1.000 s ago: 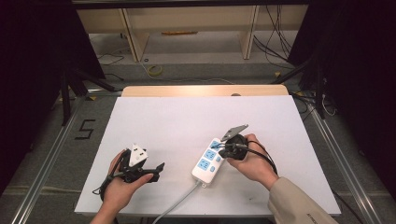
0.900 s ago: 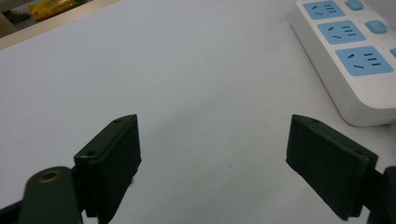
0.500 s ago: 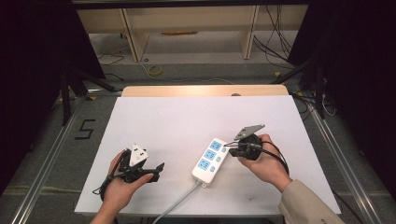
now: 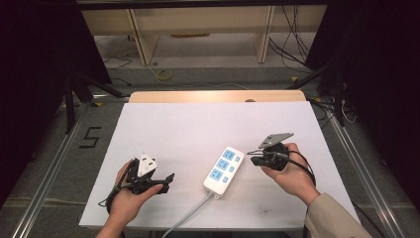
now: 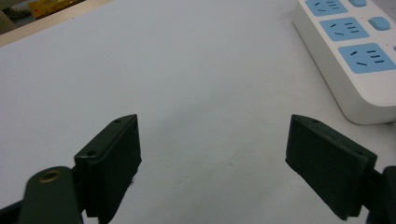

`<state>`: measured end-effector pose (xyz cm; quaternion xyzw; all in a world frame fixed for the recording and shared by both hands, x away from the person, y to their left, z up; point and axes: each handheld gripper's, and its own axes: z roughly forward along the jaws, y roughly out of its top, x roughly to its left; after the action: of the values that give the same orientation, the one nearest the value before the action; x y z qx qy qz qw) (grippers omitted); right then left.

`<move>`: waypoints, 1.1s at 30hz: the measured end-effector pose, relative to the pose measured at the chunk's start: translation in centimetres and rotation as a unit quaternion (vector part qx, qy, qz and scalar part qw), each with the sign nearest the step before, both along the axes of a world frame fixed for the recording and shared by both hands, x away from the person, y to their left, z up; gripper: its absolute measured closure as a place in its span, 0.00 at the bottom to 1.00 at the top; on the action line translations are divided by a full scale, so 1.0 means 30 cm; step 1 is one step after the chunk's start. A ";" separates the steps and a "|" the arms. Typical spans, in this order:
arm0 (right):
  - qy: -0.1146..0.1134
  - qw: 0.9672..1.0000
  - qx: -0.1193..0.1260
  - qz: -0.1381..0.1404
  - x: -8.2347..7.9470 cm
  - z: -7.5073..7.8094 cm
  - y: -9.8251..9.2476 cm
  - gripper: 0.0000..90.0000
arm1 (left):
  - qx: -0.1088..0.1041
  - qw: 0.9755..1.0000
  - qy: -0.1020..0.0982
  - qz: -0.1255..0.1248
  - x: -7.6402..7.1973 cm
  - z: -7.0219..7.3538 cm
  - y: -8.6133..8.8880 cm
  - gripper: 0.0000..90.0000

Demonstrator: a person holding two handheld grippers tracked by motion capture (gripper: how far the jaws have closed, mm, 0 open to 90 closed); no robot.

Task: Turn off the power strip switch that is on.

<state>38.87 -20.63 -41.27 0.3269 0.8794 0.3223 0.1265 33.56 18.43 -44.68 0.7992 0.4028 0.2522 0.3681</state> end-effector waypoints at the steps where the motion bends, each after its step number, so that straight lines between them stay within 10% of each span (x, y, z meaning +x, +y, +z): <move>1: -0.001 1.000 0.000 -0.001 -0.001 0.000 -0.005 1.00 | 0.000 1.000 0.000 0.000 0.000 0.000 0.000 0.20; 33: -0.017 0.998 0.027 -0.045 -0.078 -0.014 -0.216 1.00 | 0.001 1.000 0.001 0.004 0.001 -0.001 0.006 0.20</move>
<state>36.52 -27.12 -41.69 0.3641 0.8524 0.3454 0.1468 33.59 18.62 -44.70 0.7983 0.4058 0.2535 0.3658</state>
